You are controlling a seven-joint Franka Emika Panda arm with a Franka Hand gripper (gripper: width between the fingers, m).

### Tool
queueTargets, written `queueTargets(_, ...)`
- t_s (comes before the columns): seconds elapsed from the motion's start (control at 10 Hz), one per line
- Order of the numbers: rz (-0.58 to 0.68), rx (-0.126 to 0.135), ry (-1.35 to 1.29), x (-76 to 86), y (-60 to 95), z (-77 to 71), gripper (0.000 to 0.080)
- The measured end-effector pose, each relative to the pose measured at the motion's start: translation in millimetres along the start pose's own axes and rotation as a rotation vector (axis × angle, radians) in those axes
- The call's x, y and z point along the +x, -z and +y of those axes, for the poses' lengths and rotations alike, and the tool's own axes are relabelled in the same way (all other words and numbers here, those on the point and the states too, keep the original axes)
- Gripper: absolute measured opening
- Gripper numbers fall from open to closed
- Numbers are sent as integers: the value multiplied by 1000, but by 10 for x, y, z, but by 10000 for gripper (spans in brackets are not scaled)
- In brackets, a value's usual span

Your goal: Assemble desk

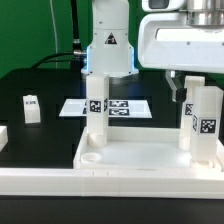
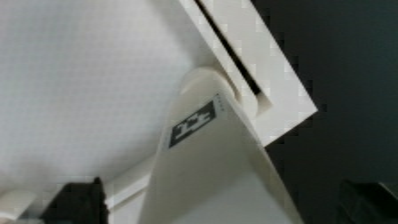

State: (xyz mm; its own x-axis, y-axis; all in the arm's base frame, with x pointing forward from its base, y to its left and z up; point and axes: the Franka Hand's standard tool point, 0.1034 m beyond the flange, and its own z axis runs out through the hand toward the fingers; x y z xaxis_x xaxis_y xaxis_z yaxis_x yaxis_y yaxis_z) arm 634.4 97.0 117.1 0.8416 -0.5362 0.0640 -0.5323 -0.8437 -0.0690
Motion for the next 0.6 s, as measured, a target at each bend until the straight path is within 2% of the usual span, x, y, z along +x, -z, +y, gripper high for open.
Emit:
queueTargets(0.2,9,-16,202,0,4,-9,649)
queueTargets(0.6,11,-26,487,-18,-2,-27,649)
